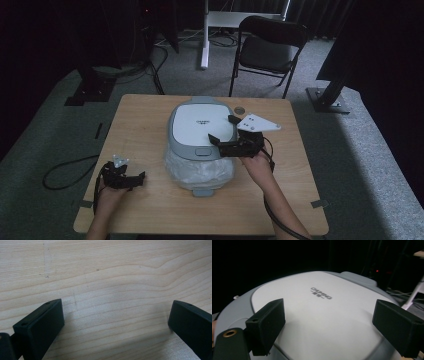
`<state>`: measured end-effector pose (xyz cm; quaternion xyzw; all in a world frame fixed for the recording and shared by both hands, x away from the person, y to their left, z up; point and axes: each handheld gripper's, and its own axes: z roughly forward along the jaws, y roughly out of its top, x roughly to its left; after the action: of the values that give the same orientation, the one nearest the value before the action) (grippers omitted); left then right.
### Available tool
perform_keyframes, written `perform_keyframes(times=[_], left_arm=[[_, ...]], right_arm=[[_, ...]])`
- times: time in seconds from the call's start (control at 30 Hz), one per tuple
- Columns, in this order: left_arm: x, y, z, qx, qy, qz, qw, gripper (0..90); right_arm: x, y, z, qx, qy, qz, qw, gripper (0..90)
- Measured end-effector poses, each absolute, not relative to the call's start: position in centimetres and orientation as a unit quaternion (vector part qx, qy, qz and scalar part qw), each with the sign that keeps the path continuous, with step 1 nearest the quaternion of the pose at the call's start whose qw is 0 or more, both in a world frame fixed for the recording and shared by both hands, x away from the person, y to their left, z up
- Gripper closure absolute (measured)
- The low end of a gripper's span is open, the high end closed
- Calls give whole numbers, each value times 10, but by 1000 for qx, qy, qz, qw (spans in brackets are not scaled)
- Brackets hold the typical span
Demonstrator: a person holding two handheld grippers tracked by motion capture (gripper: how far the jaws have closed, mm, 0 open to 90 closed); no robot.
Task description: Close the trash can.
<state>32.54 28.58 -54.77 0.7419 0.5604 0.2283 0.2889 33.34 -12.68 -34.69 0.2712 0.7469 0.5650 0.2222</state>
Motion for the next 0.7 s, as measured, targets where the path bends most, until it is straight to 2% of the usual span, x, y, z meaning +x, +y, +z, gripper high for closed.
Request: perform_keyframes(times=[0.7], left_arm=[[325,286,-548,742,560,228,289,12]], right_arm=[[328,-184,-360,348,701,565,261,106]])
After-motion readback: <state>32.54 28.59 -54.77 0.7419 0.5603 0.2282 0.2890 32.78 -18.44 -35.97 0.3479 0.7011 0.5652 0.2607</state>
